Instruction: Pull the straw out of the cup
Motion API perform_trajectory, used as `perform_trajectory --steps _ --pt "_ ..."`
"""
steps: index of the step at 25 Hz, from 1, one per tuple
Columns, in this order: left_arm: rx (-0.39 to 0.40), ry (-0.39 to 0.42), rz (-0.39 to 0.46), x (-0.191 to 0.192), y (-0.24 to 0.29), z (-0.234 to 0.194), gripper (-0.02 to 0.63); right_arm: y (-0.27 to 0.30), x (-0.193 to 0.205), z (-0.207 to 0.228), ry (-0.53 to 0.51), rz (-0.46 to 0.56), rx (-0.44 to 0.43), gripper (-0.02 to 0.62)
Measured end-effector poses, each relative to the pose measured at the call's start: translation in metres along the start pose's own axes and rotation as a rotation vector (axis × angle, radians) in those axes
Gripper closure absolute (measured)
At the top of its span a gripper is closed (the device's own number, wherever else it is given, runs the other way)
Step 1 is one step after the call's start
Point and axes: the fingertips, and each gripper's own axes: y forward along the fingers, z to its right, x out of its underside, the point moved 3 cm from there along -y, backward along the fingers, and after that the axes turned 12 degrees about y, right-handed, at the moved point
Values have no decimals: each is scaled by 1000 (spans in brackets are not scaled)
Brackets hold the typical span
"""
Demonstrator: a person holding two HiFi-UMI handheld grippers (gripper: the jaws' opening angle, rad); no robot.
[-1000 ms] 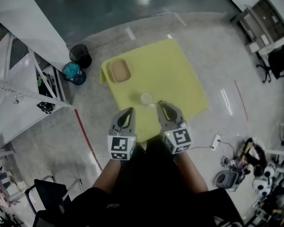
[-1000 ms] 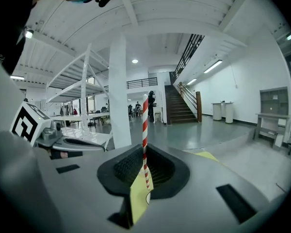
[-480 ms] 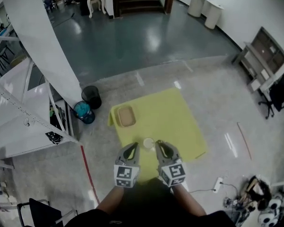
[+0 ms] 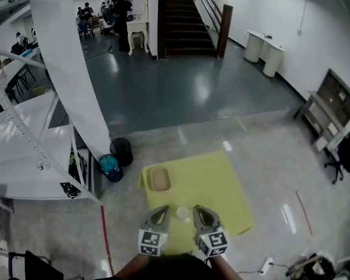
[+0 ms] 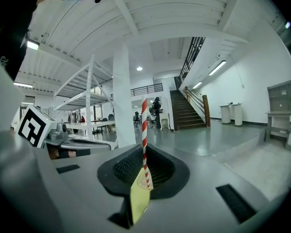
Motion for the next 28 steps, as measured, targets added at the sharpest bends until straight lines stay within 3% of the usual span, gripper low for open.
perform_trajectory --steps 28 --pt "-32 4 10 0 -15 7 560 -3 6 -12 -37 -25 -49 560"
